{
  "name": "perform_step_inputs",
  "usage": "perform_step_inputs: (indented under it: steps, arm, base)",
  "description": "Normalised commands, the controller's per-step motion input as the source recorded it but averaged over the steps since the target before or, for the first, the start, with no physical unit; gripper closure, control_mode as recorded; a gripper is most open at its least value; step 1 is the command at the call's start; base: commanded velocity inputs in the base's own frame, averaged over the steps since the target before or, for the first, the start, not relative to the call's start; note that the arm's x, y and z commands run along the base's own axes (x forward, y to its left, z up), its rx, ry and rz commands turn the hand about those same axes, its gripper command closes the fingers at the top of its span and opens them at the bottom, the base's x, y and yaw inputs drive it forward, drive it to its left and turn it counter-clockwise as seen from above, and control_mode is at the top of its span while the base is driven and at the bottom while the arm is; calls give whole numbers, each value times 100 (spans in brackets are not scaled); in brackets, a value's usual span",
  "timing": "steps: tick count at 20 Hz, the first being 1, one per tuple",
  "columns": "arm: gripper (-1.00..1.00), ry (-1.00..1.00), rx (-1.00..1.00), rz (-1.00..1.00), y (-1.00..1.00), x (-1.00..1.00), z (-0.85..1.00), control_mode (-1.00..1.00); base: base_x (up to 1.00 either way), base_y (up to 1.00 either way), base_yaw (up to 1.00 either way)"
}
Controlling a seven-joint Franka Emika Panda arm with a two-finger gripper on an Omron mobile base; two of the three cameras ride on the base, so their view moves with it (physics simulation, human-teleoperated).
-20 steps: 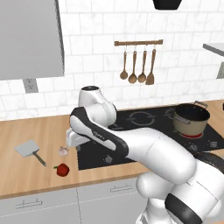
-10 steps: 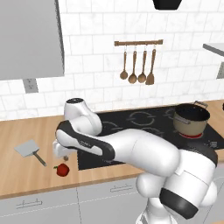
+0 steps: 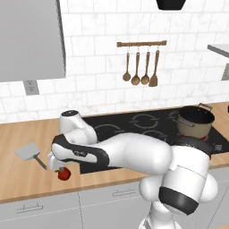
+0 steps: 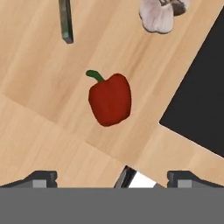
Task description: Put the bell pepper and garlic in the pot. Retrieve the spatula and lightly stir the vegetables in the pot.
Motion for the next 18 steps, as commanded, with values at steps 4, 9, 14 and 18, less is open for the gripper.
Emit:
perform_step_inputs:
  steps: [4,9,14,18]
  arm:
    - [-100,0,0,0,7,18,-35,-100]
    - [-100,0,0,0,6,19,-33,-100]
    - [-100,0,0,0,23,7,-23,-100]
    - [-100,0,0,0,21,10,-19,-100]
  base:
    - [0,0,0]
    - [0,0,0]
    - [0,0,0]
    - [0,0,0]
